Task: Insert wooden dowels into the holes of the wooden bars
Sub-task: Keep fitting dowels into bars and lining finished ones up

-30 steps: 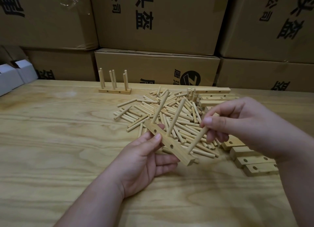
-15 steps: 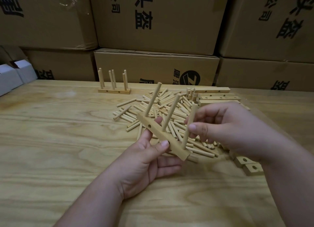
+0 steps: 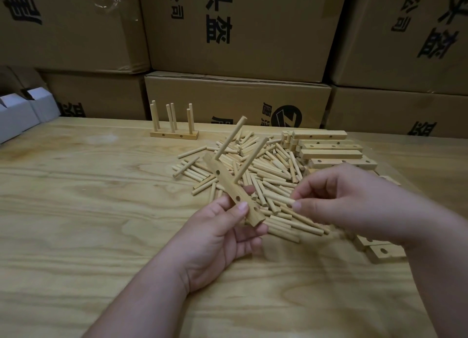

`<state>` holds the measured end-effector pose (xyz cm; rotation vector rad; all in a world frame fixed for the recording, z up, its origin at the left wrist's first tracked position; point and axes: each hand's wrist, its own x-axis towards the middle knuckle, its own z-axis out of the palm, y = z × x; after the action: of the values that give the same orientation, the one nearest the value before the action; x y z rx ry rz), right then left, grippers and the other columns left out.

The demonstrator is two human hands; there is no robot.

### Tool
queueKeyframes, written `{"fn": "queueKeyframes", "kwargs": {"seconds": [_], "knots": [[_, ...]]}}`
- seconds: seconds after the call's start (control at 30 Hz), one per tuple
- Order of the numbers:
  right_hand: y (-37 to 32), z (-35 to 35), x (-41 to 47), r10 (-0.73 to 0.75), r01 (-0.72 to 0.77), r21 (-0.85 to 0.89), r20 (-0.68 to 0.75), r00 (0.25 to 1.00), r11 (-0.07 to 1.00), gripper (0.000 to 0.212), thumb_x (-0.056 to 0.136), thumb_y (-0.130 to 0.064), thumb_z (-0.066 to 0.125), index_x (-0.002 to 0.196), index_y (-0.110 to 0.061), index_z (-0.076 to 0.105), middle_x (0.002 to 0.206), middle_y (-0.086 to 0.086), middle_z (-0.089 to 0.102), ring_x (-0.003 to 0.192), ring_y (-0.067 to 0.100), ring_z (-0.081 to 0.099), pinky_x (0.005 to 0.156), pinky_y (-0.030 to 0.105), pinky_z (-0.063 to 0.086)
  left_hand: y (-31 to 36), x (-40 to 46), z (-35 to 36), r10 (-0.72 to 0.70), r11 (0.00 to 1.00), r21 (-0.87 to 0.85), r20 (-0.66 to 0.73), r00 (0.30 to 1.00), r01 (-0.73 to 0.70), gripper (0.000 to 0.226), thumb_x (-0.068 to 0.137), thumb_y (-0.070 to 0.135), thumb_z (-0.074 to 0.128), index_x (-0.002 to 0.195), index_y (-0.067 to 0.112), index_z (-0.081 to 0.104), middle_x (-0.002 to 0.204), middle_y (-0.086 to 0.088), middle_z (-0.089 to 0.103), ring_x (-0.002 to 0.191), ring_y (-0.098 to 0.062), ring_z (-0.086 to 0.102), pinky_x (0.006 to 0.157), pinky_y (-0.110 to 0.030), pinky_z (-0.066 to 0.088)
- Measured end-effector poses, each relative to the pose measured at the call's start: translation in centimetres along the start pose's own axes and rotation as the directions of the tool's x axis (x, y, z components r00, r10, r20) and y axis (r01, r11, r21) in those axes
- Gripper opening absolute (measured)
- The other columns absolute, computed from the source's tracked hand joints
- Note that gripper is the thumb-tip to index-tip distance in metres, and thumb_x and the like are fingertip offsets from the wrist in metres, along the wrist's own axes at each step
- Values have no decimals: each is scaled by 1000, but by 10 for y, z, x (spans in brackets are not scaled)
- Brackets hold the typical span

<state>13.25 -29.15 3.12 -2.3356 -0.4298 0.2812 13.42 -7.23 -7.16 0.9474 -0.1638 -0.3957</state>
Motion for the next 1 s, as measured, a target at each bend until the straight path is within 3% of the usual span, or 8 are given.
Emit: {"fn": "queueKeyframes", "kwargs": {"seconds": [0.07,0.13,0.4,0.6,0.8,0.93,1.0], "knots": [[0,0,0,-5,5,-25,10,1000,1000,8,83,-46,73,89,-44,76,81,-7,74,71,13,68,64,34,58,0,0,0,3,1000,11,0,1000,-3,44,87,17,61,131,15,59,90,-10,72,74,-21,72,64,-31,59],[0,1,1,-7,8,-37,19,1000,999,7,82,-47,73,88,-44,76,77,-9,73,65,8,64,59,26,53,0,-1,0,-1,1000,22,-2,1000,1,44,88,17,62,131,16,60,92,-10,72,75,-21,71,65,-31,59],[-1,6,4,-12,11,-13,-64,998,1000,4,81,-40,79,84,-40,77,67,-10,69,54,-1,56,48,14,43,0,-2,2,-8,999,38,9,1000,7,37,87,16,72,123,24,70,99,-12,69,78,-24,71,68,-31,59],[-1,11,7,-34,35,2,-145,989,999,4,81,-36,81,80,-38,77,65,-8,68,51,-1,54,47,15,42,2,-3,3,-11,1000,-1,-11,1000,11,37,86,13,67,121,24,71,105,-19,70,77,-26,72,67,-31,60],[-3,10,4,-40,34,-44,-129,991,998,6,80,-39,81,78,-43,77,60,-12,65,50,-2,53,44,12,39,2,-3,3,-1,1000,8,-1,1000,1,39,84,14,73,122,24,71,96,-12,69,77,-26,72,66,-32,60],[-3,12,5,-33,27,-60,-111,993,998,5,82,-43,78,78,-41,77,56,-10,62,47,0,49,43,17,38,2,-3,1,-2,999,40,26,1000,1,41,82,14,73,121,27,71,99,-12,68,78,-25,72,68,-32,60],[-4,15,5,-17,11,-69,-91,996,998,12,85,-46,74,77,-38,78,53,-13,61,46,-1,51,42,13,36,2,-3,0,-8,998,58,35,999,6,41,82,14,73,121,27,71,102,-12,68,79,-24,72,70,-32,60]]}}
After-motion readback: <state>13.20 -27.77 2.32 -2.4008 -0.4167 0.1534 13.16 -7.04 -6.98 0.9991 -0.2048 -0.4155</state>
